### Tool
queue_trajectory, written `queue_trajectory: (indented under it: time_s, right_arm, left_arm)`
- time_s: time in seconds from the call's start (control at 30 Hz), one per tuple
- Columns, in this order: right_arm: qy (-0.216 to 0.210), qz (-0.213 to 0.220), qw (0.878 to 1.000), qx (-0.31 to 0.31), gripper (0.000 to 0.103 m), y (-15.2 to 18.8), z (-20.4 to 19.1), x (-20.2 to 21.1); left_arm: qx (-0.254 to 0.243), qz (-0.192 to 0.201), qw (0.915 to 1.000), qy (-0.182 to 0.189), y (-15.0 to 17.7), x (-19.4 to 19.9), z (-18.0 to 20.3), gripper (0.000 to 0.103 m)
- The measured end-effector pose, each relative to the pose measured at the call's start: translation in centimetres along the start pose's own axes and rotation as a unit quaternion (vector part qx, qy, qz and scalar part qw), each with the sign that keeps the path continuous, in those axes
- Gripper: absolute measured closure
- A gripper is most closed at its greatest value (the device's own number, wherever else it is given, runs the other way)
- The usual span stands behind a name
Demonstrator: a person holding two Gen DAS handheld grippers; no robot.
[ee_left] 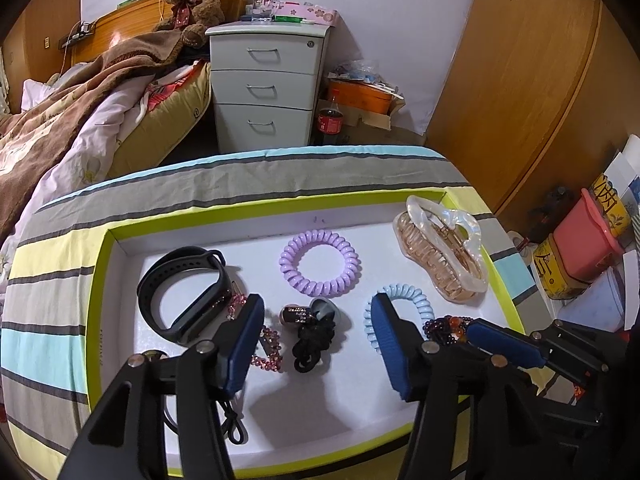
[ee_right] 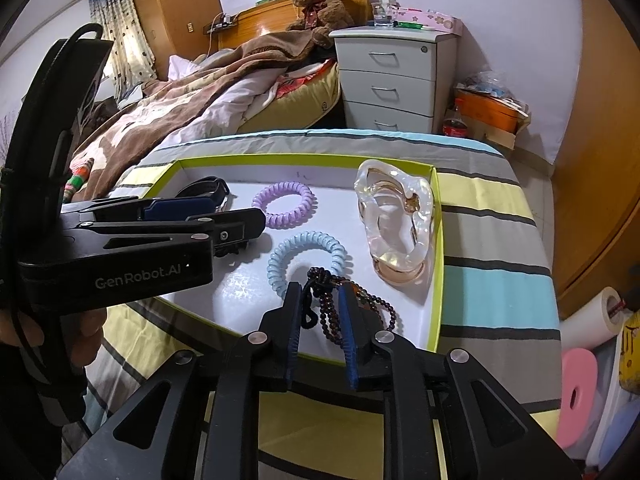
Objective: Organize jewelry
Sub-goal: 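Open the left tool to drop the scrunchie while the right tool lowers and releases the beads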
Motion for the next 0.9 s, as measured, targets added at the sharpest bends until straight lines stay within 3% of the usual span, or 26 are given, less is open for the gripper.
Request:
queue_trajectory:
  time_s: [0.2, 0.6, 0.9]
  right_arm:
    - [0.001, 0.004, 1.000, -0.003, 0.069, 0.0, 0.1, 0.3]
    - [0.010, 0.015, 1.000, -0.012, 0.068, 0.6, 0.4, 1.5]
    - [0.021, 0.037, 0.999, -0.025, 0.068, 1.9, 0.0, 3.9]
  left_arm:
    - [0.001, 0.004, 1.0000, -0.001, 0.0, 0.4, 0.1, 0.035]
    - [0.009, 0.022, 0.9997, -0.009, 0.8, 2.6, 0.1, 0.032]
    - [0.027, 0.038, 0.9986, -0.025, 3.2, 4.9, -0.5, 0.032]
Point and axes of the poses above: each gripper's, at about its wrist camera, not at the fingertips, and x roughly against the way its jaws point, z to its right, y to its underside, the point moved 7 cm from there along -x, roughly the way its jaws point, and after that the axes turned 7 degrees about -z, right-handed, at the moved point
